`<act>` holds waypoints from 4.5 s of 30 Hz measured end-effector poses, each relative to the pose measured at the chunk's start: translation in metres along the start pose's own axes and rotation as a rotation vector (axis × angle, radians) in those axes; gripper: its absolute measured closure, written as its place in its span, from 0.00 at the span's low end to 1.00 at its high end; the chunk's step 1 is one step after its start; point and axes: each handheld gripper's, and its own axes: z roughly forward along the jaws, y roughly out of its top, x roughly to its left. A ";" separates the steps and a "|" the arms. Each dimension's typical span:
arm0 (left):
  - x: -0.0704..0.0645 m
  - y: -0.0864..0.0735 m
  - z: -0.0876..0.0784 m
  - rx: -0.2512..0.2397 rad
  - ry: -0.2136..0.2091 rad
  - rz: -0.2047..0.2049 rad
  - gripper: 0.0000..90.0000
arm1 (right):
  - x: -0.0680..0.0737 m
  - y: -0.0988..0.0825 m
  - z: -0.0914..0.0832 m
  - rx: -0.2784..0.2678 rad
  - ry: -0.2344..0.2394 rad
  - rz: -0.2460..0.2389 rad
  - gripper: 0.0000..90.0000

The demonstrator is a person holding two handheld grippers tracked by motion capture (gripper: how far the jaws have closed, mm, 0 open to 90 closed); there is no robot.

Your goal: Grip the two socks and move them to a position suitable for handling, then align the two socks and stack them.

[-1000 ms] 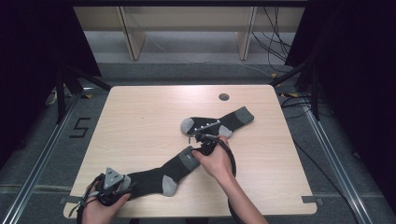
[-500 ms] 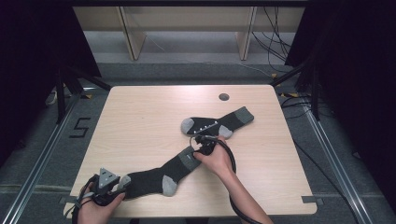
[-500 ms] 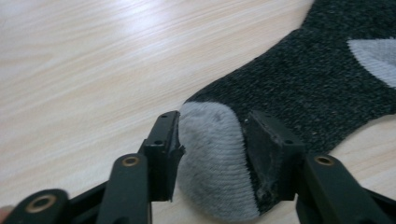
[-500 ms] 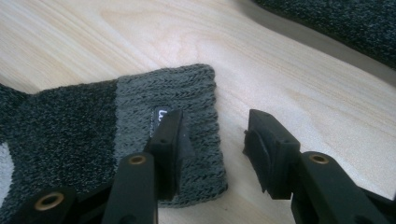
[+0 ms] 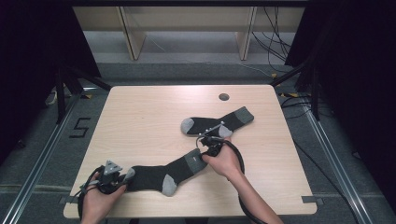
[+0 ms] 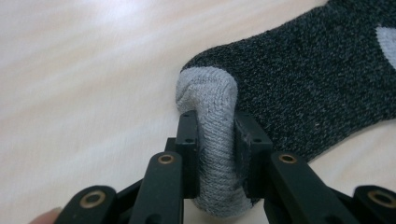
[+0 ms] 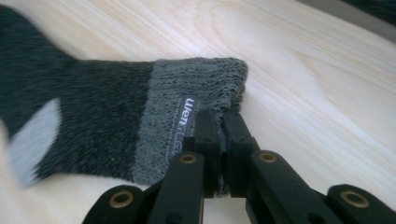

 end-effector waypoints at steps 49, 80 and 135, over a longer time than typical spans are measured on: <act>-0.002 -0.002 0.008 -0.358 0.028 -0.070 0.36 | -0.108 -0.032 -0.059 -0.271 -0.232 0.252 0.50; -0.015 0.158 0.088 -0.218 -0.113 0.055 0.41 | -0.186 0.018 -0.032 -0.258 -0.367 0.263 0.51; -0.051 0.215 0.144 -0.155 -0.098 0.228 0.88 | -0.166 -0.006 -0.056 -0.280 -0.335 0.236 0.54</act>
